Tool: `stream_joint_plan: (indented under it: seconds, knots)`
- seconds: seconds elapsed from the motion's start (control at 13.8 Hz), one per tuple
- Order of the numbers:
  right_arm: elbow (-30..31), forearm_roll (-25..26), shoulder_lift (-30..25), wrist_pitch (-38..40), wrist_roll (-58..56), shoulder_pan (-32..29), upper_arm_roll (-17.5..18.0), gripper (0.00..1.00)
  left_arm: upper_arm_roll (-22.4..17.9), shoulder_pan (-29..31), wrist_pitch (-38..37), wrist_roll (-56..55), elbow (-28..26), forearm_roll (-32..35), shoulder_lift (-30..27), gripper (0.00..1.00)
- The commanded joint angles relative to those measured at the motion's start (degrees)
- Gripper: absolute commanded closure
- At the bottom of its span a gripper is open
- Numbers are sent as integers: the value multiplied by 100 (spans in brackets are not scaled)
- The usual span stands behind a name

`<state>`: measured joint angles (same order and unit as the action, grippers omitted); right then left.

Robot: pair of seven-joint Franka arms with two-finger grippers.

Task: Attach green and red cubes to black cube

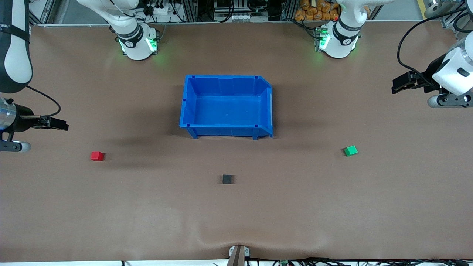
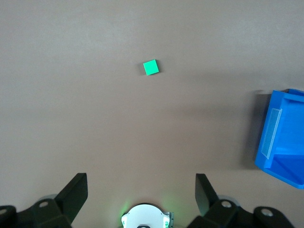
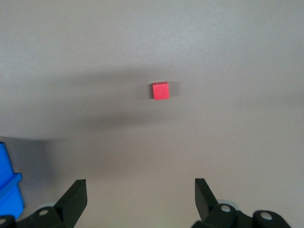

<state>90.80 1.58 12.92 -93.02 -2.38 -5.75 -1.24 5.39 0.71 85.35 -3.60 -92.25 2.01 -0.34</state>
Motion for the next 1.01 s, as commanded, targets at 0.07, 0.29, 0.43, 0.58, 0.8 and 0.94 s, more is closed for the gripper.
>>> stream_joint_plan:
  seconds: [0.07,0.29,0.43,0.58,0.8,0.94]
  knots:
    - [-36,26,141,-102,-70,-50,63,0,32,-27,61,-80,-3,98,51,0]
    - [-27,9,211,-137,-70,-49,63,0,32,-36,61,-80,-3,98,51,0]
    - [-19,0,324,-233,-70,-49,72,0,32,-36,61,-88,-3,98,60,0]
    - [-1,0,387,-330,-78,-32,72,0,32,-36,61,-80,-3,98,87,0]
    - [236,0,413,-664,-70,-41,72,0,32,-36,70,-80,-3,98,113,0]
    - [271,0,439,-734,-70,-41,72,0,32,-36,78,-80,-3,98,157,0]
